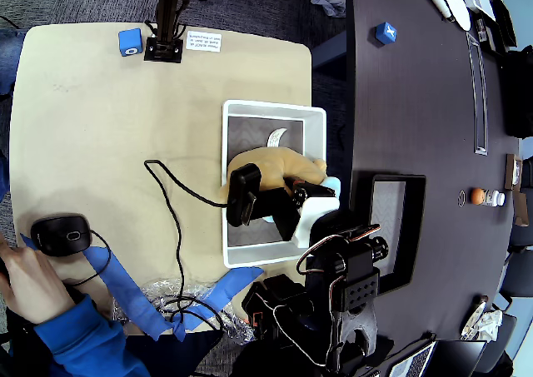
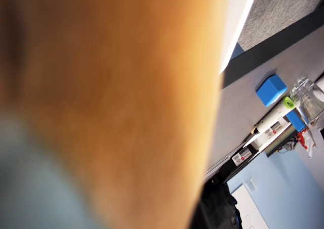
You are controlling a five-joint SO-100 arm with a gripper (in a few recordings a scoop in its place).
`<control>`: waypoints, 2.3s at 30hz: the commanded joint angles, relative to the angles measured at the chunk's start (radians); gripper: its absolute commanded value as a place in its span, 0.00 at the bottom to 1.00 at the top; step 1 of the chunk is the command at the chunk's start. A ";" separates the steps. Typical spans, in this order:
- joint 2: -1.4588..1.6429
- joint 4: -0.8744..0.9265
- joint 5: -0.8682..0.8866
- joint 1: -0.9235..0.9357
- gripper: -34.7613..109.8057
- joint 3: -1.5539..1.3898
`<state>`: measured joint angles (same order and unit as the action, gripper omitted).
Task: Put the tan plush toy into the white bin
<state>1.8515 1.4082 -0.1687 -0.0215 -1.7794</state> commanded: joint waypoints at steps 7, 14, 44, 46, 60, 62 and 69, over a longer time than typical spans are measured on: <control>0.021 0.014 -0.005 -0.008 0.45 0.002; 0.025 0.091 -0.003 -0.006 0.63 0.003; 0.632 0.334 -0.012 0.143 0.75 0.150; 0.653 0.334 -0.012 0.213 0.75 0.130; 0.813 0.334 0.003 0.535 0.75 0.017; 0.821 0.334 0.003 0.548 0.75 0.014; 0.825 0.334 0.002 0.560 0.75 0.014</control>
<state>2.6584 1.7426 -0.1595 0.5185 -1.7825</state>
